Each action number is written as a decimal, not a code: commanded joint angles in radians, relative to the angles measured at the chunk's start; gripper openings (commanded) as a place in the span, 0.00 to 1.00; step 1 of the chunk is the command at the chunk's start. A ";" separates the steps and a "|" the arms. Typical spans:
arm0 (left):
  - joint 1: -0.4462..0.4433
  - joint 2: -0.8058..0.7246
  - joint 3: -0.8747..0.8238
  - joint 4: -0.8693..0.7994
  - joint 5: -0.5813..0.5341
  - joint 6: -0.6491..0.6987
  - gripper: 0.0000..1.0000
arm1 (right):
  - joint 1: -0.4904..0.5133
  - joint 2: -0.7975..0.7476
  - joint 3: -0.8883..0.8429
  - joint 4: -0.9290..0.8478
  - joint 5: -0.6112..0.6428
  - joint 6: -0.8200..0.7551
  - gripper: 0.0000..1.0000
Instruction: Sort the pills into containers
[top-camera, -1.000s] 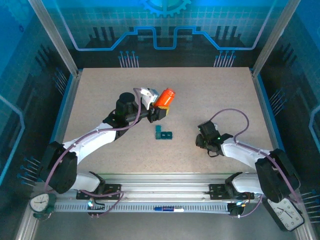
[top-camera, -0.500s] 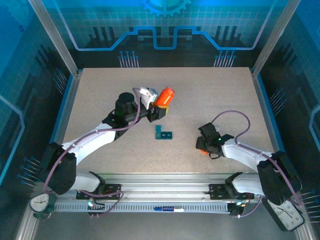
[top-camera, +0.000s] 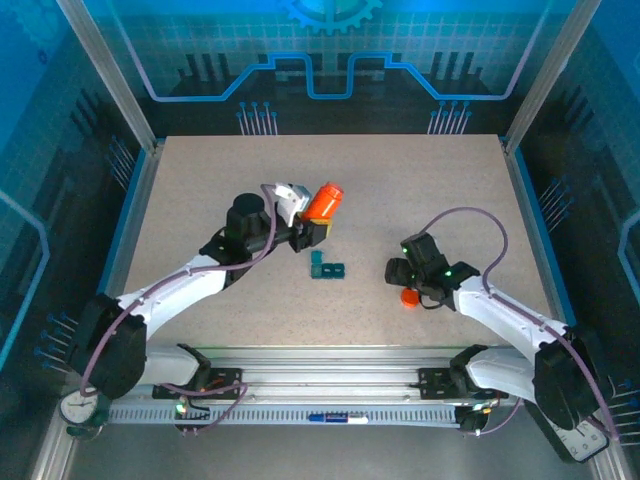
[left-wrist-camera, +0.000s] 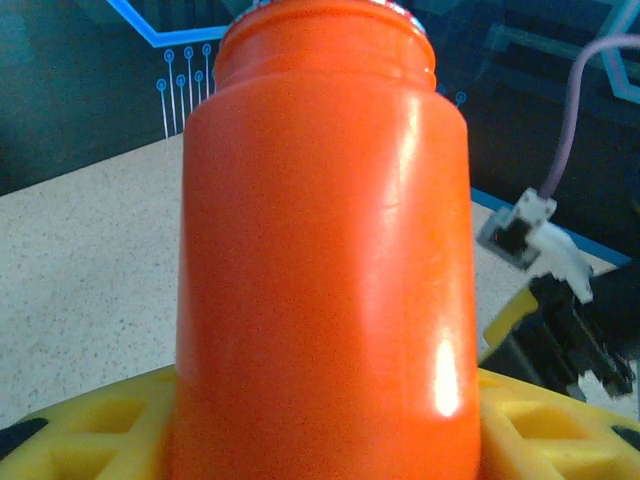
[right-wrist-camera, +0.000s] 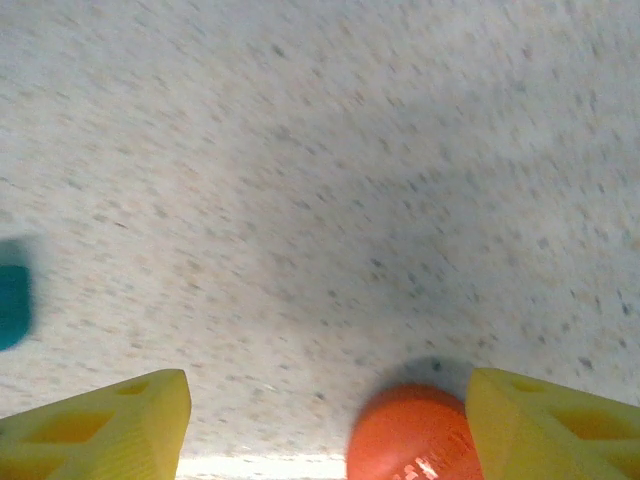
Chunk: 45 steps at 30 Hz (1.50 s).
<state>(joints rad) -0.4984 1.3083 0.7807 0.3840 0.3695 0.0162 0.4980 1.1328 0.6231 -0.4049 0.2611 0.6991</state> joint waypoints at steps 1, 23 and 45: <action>0.006 -0.064 -0.032 -0.027 -0.025 -0.012 0.00 | 0.001 -0.003 0.051 0.010 -0.058 -0.079 0.74; -0.047 -0.295 -0.306 -0.217 -0.197 -0.158 0.00 | 0.010 0.375 0.231 0.228 -0.347 -0.206 0.75; -0.133 -0.283 -0.371 -0.242 -0.268 -0.240 0.00 | 0.055 0.642 0.442 0.178 -0.320 -0.268 0.53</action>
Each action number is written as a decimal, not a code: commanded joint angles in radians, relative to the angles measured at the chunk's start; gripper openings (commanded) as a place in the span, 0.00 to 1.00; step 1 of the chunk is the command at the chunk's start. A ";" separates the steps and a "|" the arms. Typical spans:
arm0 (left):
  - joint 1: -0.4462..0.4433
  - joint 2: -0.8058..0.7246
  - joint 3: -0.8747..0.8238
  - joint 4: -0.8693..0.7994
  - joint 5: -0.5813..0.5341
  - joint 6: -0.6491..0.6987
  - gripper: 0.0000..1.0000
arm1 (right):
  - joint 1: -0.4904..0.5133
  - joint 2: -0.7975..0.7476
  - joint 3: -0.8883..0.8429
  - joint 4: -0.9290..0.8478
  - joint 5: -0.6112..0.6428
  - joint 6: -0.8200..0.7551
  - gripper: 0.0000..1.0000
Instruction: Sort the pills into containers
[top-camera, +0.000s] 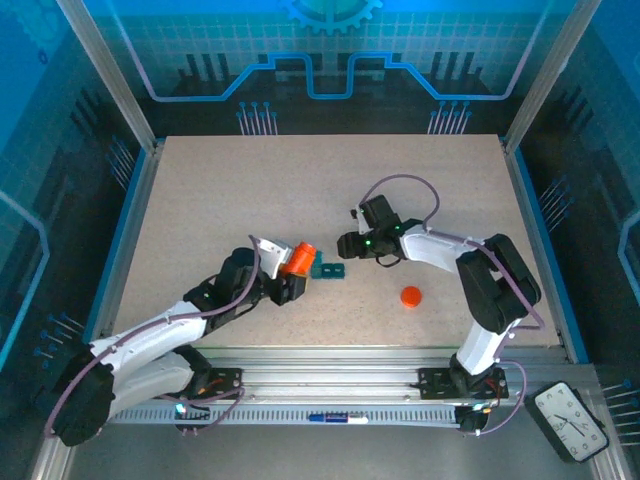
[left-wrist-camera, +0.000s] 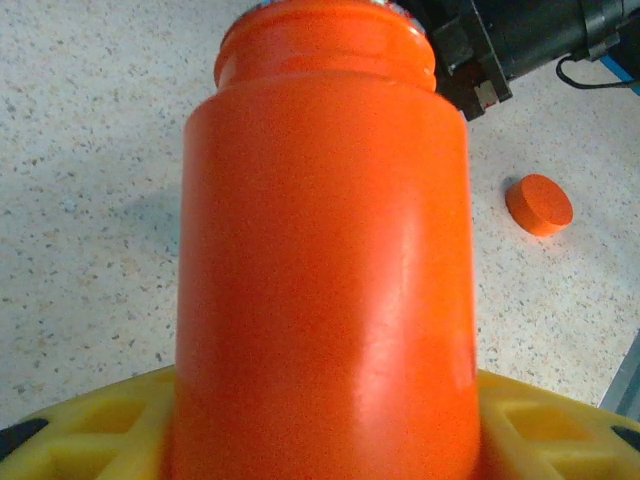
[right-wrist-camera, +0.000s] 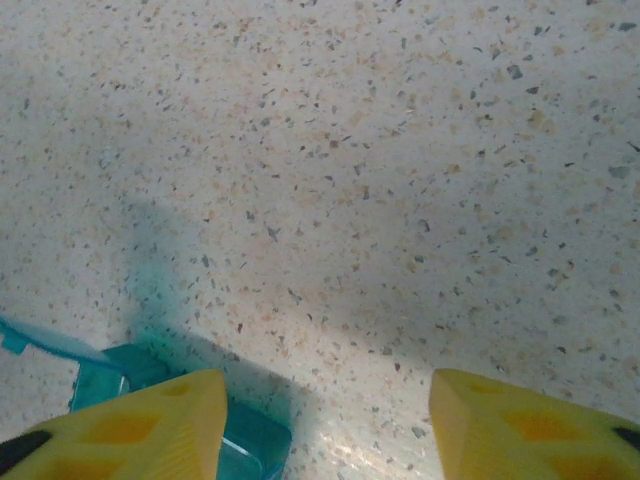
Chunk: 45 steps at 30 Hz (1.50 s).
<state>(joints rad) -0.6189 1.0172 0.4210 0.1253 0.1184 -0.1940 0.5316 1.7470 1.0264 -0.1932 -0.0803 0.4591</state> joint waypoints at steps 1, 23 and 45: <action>-0.015 0.010 -0.014 0.021 -0.019 -0.032 0.00 | 0.024 0.036 0.046 -0.041 0.030 -0.034 0.51; -0.028 0.031 -0.020 0.042 -0.029 -0.035 0.00 | 0.064 0.094 0.059 -0.077 0.037 -0.062 0.40; -0.028 0.040 -0.004 0.043 -0.028 -0.032 0.00 | 0.074 0.027 -0.034 -0.040 -0.029 -0.011 0.36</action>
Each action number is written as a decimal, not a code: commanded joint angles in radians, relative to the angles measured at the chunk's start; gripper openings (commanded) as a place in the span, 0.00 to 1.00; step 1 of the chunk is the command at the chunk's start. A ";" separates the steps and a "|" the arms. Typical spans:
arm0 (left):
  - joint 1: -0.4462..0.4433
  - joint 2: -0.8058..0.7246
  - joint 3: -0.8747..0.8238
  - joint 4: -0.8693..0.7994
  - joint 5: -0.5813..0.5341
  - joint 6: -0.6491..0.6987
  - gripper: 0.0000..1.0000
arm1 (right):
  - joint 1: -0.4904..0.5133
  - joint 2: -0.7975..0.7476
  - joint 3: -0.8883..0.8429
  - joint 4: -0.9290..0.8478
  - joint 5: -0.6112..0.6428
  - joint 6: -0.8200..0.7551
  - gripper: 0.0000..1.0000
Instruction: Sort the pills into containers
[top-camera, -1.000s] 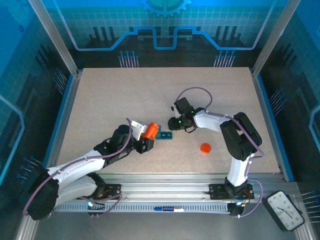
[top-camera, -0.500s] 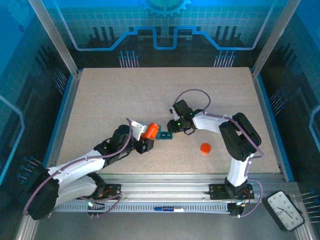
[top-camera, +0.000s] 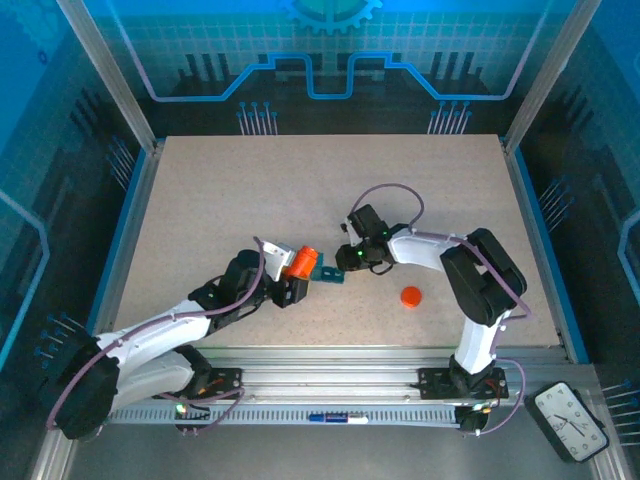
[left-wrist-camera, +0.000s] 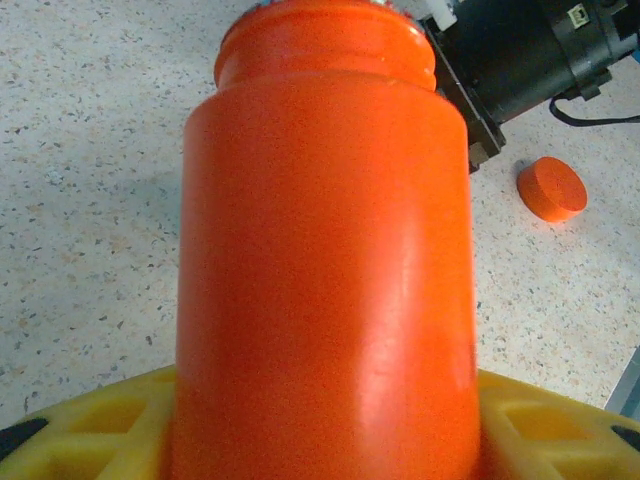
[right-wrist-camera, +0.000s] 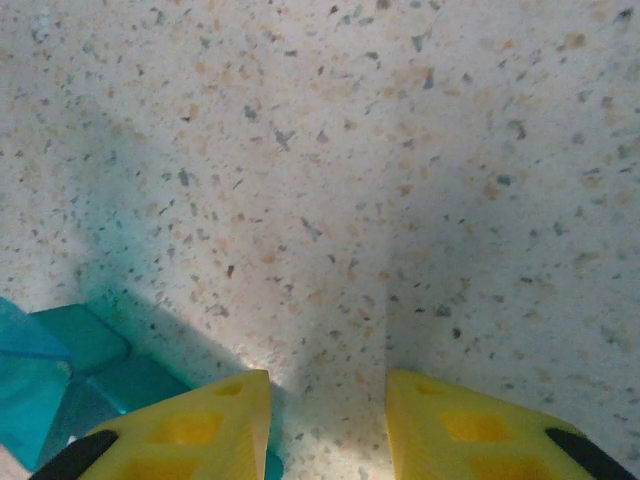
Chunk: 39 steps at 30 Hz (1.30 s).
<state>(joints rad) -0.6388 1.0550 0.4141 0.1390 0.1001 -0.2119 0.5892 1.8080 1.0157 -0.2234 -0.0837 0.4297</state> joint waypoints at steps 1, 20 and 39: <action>-0.008 0.004 0.005 0.029 -0.008 -0.014 0.00 | 0.017 -0.040 -0.026 -0.008 -0.023 0.020 0.37; -0.017 0.019 0.015 -0.058 -0.017 -0.044 0.00 | -0.008 -0.207 -0.080 0.000 0.016 0.027 0.68; -0.037 0.199 0.157 -0.257 -0.036 -0.041 0.00 | 0.012 -0.161 -0.131 0.041 -0.039 0.018 0.69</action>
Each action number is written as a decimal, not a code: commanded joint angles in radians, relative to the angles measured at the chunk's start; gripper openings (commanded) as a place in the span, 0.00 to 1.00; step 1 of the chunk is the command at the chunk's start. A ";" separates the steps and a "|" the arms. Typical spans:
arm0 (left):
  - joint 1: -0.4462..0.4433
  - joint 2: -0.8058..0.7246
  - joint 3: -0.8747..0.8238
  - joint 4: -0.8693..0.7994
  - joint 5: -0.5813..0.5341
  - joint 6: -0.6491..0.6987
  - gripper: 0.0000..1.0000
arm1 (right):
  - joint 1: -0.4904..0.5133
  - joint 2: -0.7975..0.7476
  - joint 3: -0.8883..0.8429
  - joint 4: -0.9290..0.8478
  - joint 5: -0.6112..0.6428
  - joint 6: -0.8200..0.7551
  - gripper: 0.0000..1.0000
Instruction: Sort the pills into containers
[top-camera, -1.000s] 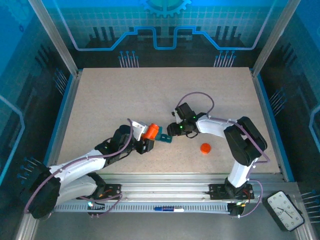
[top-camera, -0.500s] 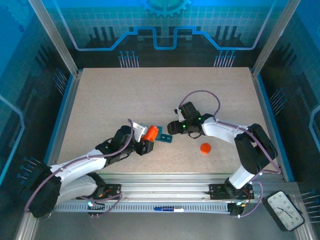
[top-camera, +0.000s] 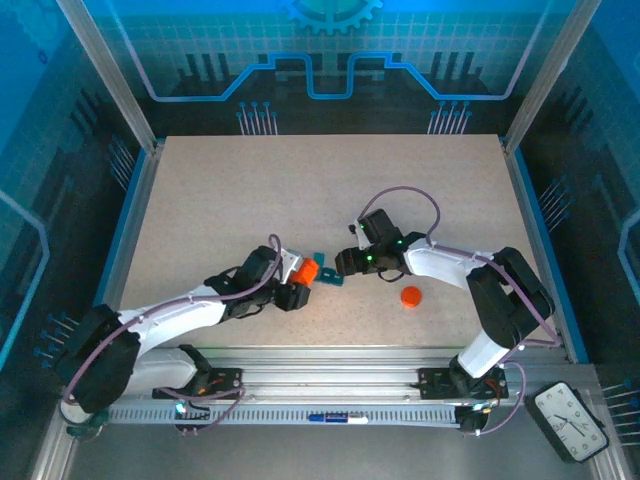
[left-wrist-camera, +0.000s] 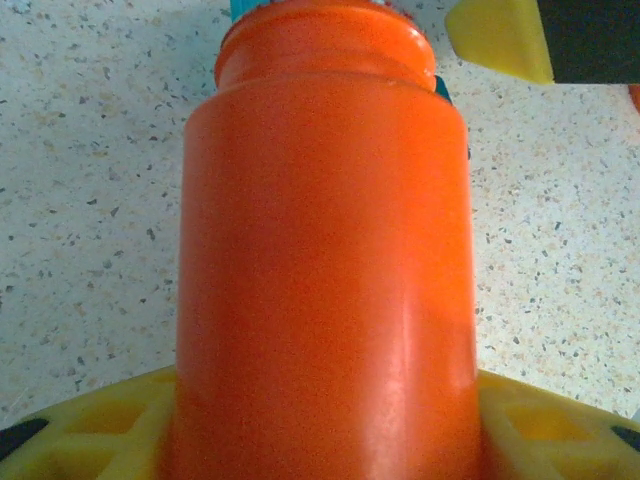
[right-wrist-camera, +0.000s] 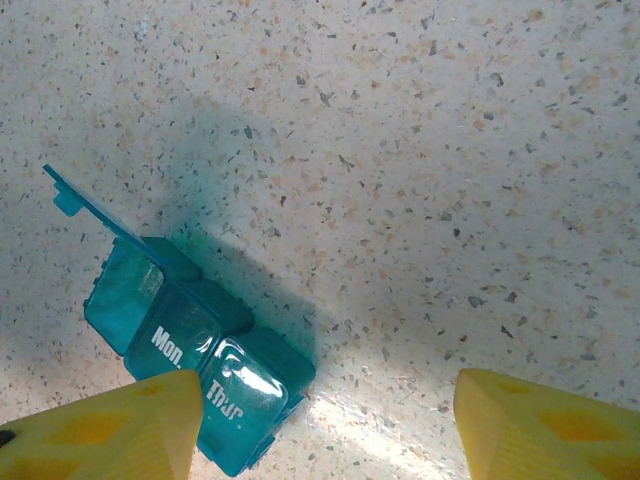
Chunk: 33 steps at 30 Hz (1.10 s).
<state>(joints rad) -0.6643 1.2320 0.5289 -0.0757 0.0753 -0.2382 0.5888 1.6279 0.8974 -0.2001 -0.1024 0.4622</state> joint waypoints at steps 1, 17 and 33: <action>-0.013 0.031 0.051 -0.051 -0.012 -0.015 0.00 | 0.013 0.022 -0.012 0.018 -0.020 -0.015 0.68; -0.023 0.116 0.148 -0.182 -0.031 0.005 0.00 | 0.037 0.066 -0.011 0.016 -0.019 -0.022 0.68; -0.028 0.190 0.260 -0.333 -0.040 0.039 0.00 | 0.039 0.098 -0.012 0.018 -0.004 -0.016 0.68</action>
<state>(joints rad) -0.6838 1.4044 0.7475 -0.3523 0.0441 -0.2264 0.6144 1.7023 0.8974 -0.1844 -0.1131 0.4515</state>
